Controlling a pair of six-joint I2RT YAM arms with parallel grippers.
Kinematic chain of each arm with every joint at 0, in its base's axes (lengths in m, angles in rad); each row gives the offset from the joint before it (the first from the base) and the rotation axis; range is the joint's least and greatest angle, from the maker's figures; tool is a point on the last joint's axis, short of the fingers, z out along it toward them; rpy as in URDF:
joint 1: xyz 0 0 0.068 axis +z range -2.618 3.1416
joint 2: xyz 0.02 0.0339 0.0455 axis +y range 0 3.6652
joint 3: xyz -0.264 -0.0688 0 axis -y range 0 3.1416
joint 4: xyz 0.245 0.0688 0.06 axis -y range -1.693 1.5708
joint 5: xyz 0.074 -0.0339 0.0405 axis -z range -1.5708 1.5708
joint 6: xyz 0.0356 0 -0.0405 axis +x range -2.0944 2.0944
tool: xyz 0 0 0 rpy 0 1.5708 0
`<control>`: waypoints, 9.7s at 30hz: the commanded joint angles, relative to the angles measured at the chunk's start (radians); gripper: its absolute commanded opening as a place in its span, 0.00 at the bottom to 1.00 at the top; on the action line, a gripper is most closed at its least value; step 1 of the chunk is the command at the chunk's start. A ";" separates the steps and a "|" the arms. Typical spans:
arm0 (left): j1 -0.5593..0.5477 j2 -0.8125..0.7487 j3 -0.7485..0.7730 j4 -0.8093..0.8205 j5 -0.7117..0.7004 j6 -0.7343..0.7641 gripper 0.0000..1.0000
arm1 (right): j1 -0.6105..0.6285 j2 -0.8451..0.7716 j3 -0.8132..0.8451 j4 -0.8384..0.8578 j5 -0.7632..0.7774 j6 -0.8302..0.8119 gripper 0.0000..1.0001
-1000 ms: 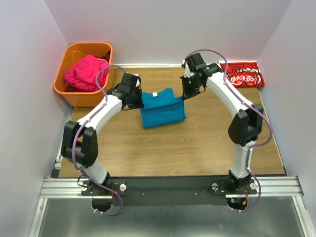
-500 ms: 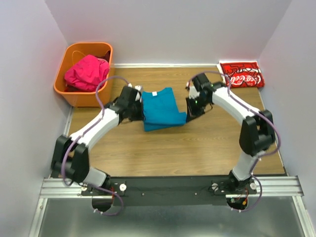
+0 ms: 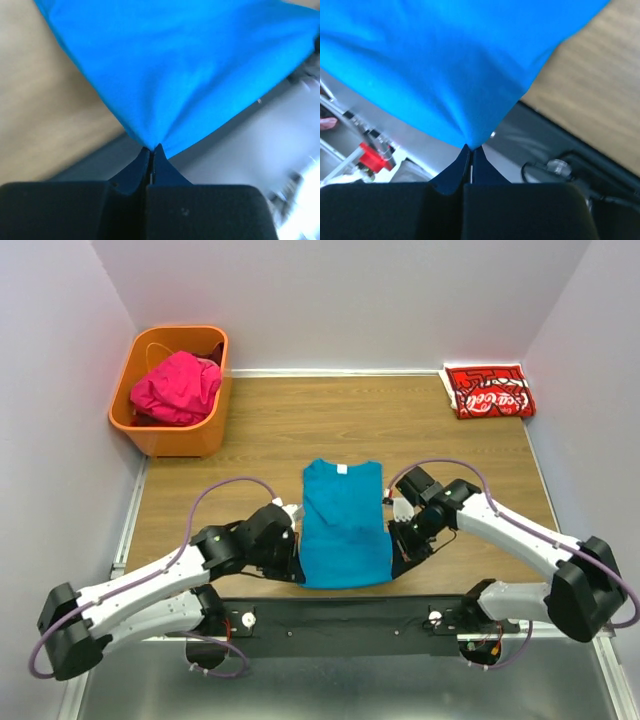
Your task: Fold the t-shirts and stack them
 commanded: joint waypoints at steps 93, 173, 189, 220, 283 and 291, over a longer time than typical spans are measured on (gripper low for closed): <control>0.625 0.658 0.460 0.269 0.079 0.396 0.00 | -0.350 0.641 0.622 0.112 -0.195 -0.194 0.00; 0.468 0.390 -0.164 0.602 -0.005 0.082 0.16 | -0.233 0.568 -0.226 1.336 -0.410 0.326 0.30; 0.534 0.223 -0.186 0.544 -0.086 0.028 0.32 | -0.043 0.566 0.015 1.459 -0.434 0.562 0.42; -0.116 0.654 0.510 0.179 -0.565 0.392 0.98 | -0.269 -0.032 0.084 0.421 0.661 0.082 1.00; -0.276 0.878 0.750 0.134 -0.671 0.456 0.00 | -0.175 0.557 -0.156 1.381 -0.198 0.518 0.58; -0.270 0.861 0.756 0.164 -0.615 0.467 0.25 | -0.174 0.562 -0.021 1.128 -0.088 0.289 0.00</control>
